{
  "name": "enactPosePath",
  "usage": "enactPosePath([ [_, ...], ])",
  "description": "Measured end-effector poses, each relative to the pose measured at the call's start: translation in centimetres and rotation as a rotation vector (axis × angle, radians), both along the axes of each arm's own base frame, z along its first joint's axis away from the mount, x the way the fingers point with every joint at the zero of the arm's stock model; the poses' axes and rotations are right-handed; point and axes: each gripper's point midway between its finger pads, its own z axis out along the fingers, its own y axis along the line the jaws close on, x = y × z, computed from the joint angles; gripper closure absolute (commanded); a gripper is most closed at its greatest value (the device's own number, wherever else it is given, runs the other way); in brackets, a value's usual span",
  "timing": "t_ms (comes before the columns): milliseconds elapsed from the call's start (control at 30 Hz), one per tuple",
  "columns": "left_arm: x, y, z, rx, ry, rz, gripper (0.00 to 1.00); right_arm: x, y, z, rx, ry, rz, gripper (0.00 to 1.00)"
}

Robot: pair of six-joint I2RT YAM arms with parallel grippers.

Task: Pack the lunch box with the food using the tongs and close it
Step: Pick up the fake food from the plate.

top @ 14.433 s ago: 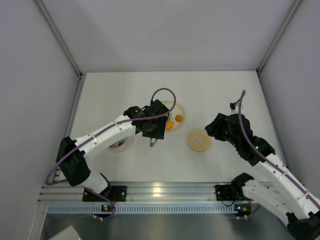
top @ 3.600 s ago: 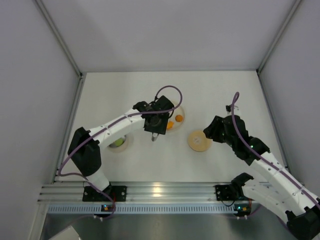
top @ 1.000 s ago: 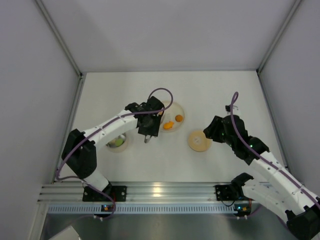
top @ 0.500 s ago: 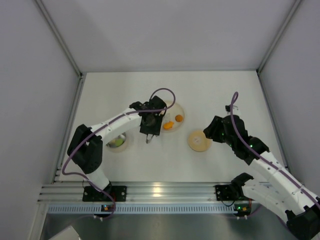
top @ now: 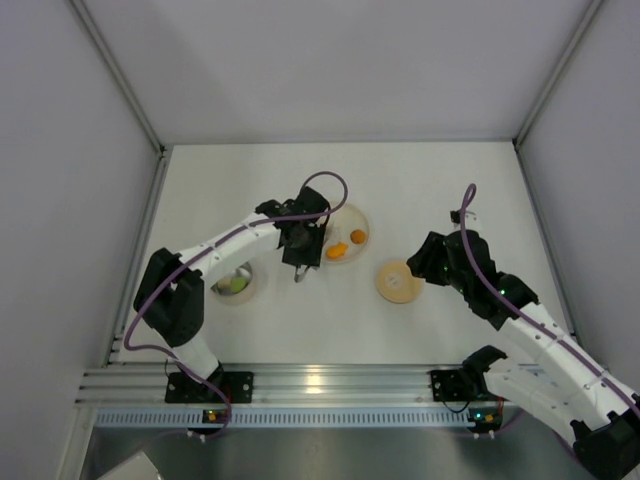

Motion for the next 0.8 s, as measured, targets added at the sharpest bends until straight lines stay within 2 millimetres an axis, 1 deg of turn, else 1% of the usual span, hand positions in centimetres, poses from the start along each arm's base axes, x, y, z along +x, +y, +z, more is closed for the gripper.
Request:
enactPosePath([
  [400,0.4,-1.3,0.9,-0.055,-0.004,-0.012,0.59,0.0,0.0,0.0,0.0,0.0,0.0,0.56],
  [800,0.3,-1.5,0.9,-0.063,0.003,-0.017,0.62,0.0,0.0,0.0,0.0,0.0,0.0,0.56],
])
